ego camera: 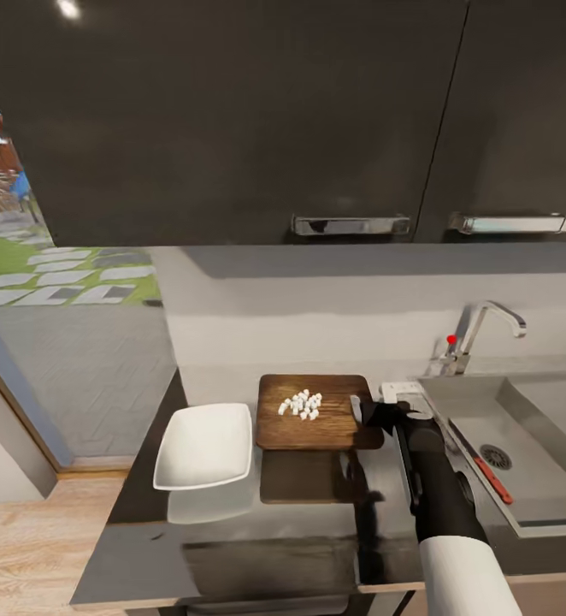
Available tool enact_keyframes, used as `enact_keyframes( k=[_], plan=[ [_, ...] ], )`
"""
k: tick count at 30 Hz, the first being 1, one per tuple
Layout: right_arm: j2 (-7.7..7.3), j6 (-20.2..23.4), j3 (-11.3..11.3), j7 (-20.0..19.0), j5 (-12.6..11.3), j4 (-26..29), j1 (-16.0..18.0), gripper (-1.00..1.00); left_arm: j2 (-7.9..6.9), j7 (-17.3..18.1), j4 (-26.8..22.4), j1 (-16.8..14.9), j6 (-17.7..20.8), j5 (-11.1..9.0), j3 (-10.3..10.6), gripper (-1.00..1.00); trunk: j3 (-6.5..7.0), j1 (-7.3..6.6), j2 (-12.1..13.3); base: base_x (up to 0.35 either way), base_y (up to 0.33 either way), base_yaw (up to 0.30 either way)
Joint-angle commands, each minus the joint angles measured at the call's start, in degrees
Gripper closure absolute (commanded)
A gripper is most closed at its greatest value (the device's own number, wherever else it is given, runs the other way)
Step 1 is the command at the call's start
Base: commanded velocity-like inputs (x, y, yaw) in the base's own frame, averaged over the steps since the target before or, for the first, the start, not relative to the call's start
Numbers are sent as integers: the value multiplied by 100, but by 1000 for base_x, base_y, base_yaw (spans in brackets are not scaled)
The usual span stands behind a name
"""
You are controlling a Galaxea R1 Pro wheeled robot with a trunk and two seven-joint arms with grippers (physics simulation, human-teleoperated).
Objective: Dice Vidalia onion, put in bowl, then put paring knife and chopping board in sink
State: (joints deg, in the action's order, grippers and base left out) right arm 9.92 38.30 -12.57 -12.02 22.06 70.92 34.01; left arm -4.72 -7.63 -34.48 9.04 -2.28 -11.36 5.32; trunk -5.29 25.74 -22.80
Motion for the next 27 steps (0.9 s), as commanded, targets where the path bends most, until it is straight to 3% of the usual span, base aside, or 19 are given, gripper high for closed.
enact_keyframes(
  k=[1,7,15,27],
  plan=[
    [8,74,-17,-55,53,10,6,100,-7,-45,-6,-2,-14,-59,48,-100,-2,4,-12,0,263,0],
    [8,132,-17,-55,53,10,9,100,-6,-45,-6,1,-15,-59,48,-100,54,4,-12,0,252,0],
    [8,134,-10,-53,53,10,7,100,-5,-45,-6,0,-14,-59,48,-100,129,4,-12,0,88,0],
    [8,134,-8,-53,53,10,9,100,-9,-45,3,0,-15,-59,48,-100,241,4,-12,0,279,0]
  ],
)
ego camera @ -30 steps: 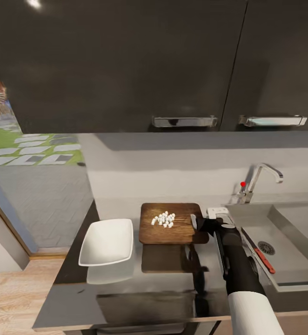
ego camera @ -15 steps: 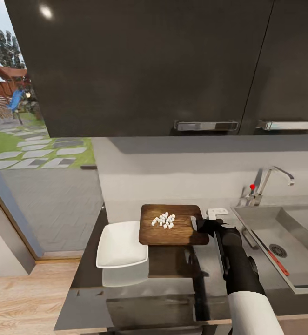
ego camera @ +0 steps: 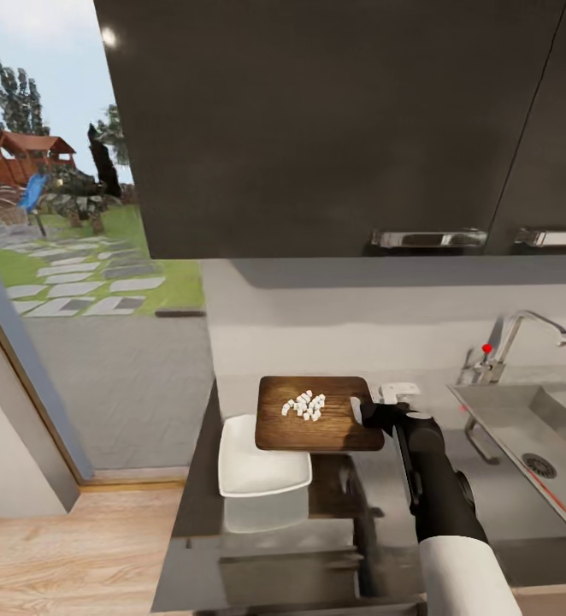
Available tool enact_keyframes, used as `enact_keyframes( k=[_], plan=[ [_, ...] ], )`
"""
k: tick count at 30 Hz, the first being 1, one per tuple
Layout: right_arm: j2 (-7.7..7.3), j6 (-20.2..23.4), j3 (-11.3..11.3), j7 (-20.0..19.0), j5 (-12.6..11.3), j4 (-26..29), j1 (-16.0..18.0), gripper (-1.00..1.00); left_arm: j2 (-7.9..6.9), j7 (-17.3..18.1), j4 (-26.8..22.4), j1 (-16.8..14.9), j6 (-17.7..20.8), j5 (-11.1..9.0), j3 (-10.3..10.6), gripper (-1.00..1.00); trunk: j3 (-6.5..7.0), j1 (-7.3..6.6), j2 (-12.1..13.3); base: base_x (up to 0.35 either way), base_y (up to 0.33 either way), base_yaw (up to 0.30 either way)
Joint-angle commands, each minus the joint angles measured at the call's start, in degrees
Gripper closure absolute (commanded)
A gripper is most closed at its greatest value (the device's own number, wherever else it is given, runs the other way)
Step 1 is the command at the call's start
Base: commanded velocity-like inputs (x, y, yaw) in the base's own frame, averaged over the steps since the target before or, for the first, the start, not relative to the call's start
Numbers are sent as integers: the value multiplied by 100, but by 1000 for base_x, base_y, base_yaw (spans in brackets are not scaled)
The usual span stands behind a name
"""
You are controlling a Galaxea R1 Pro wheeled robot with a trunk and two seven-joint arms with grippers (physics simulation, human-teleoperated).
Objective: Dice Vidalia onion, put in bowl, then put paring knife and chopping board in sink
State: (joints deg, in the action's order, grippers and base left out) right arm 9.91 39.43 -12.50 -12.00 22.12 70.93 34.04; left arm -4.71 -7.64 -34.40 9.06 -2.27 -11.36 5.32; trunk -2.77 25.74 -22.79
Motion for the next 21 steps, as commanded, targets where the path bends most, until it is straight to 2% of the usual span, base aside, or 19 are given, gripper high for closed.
enact_keyframes(
  k=[1,11,21],
  plan=[
    [8,21,-16,-54,46,9,6,100,-9,-45,-6,-1,-18,-59,49,-100,-2,4,-13,0,306,0],
    [8,21,-16,-50,46,9,6,100,-10,-45,-5,-3,-18,-59,49,-100,83,4,-13,0,289,0],
    [8,-18,-9,-56,54,9,6,100,-7,-45,-6,-3,-19,-59,49,-100,89,4,-13,0,21,0]
  ],
)
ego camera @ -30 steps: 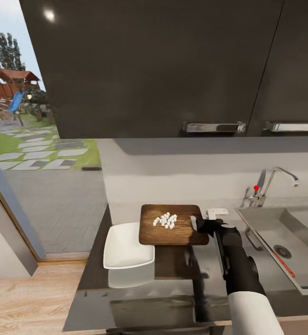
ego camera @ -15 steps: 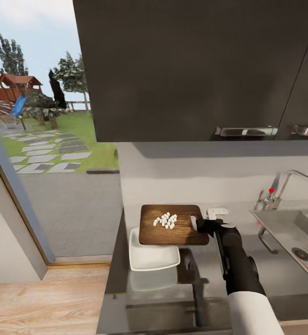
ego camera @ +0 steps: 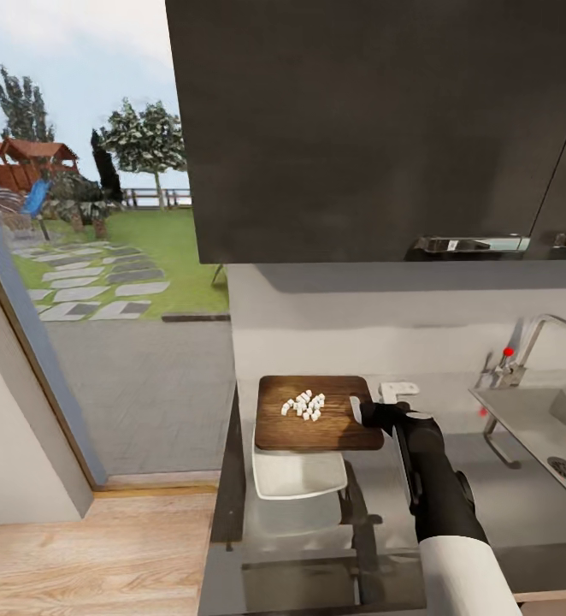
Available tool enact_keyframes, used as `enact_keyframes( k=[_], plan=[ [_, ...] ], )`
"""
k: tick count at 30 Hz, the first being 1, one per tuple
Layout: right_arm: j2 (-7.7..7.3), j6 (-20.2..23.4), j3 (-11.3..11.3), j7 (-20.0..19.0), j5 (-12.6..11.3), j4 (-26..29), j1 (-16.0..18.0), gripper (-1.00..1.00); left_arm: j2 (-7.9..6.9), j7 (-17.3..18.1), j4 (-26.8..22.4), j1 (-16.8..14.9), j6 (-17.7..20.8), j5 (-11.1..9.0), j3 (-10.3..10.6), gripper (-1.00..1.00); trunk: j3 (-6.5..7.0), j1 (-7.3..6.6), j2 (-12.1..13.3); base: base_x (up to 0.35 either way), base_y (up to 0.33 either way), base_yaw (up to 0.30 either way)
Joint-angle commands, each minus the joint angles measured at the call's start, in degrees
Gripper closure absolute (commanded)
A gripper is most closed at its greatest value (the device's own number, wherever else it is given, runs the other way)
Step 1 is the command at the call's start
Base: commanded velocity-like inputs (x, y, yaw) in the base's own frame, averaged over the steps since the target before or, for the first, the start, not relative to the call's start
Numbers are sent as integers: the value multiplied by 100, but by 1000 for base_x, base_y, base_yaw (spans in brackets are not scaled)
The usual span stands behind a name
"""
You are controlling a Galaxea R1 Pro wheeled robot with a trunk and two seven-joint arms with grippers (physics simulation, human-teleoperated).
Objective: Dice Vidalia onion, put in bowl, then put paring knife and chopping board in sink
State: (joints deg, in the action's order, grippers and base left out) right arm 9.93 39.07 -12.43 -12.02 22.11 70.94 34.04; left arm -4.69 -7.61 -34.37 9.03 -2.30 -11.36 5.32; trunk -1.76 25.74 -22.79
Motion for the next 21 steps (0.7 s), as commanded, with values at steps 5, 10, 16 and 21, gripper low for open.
enact_keyframes(
  k=[5,10,16,21],
  plan=[
    [7,-61,-16,-57,57,8,6,100,-6,-48,-8,-1,-13,-60,48,-100,-12,4,-13,0,0,0],
    [7,-563,-15,-63,62,0,6,100,-13,-48,-8,2,-14,-60,48,-100,-12,4,-13,0,0,0],
    [7,-775,-22,-72,65,-7,6,100,-12,-48,-8,1,-15,-60,48,-100,-12,4,-13,0,0,0],
    [7,-1142,-22,-65,65,-55,6,100,-8,-48,-8,-3,-15,-60,48,-100,-12,4,-13,0,0,0]
  ],
)
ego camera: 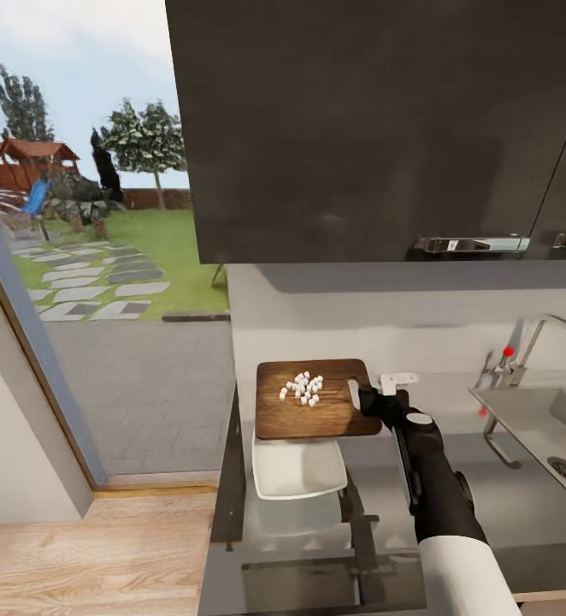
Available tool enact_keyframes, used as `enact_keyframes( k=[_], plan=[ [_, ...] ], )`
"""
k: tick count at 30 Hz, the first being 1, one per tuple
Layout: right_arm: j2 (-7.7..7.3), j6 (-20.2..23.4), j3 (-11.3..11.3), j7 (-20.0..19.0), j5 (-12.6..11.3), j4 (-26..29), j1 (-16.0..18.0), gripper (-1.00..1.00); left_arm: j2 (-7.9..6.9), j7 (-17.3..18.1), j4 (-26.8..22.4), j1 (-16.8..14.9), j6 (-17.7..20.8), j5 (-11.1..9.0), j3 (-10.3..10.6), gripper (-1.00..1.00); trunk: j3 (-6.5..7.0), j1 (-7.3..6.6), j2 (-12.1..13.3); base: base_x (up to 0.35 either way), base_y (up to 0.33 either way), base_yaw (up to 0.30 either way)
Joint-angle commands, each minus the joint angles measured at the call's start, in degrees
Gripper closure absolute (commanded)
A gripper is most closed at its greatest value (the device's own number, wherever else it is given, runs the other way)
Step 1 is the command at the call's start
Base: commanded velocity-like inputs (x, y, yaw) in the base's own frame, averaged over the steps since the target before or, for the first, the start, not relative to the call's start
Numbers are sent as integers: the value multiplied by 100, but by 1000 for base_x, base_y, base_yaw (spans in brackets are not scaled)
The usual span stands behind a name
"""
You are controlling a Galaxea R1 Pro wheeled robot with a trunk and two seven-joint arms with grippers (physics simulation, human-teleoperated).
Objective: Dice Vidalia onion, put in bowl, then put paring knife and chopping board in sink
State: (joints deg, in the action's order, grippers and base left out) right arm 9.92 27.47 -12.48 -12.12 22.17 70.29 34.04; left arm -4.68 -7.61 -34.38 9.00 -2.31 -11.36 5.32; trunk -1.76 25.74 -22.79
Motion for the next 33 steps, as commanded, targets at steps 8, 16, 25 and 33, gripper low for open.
enact_keyframes(
  k=[8,16,25,33],
  plan=[
    [7,-315,-18,-62,58,-47,6,100,-13,-48,-8,4,-15,-60,48,-100,-12,4,-13,0,0,0],
    [7,-682,-33,-54,59,-229,6,100,-12,-48,-16,3,-15,-60,48,-100,-12,4,-13,0,0,0],
    [7,-1346,-50,-32,59,-574,5,100,-13,-48,-16,4,-15,-60,48,-100,-12,4,-13,0,0,0],
    [7,-1748,-63,-28,59,-727,6,100,-14,-48,-16,4,-15,-60,48,-100,-12,4,-13,0,0,0]
  ],
)
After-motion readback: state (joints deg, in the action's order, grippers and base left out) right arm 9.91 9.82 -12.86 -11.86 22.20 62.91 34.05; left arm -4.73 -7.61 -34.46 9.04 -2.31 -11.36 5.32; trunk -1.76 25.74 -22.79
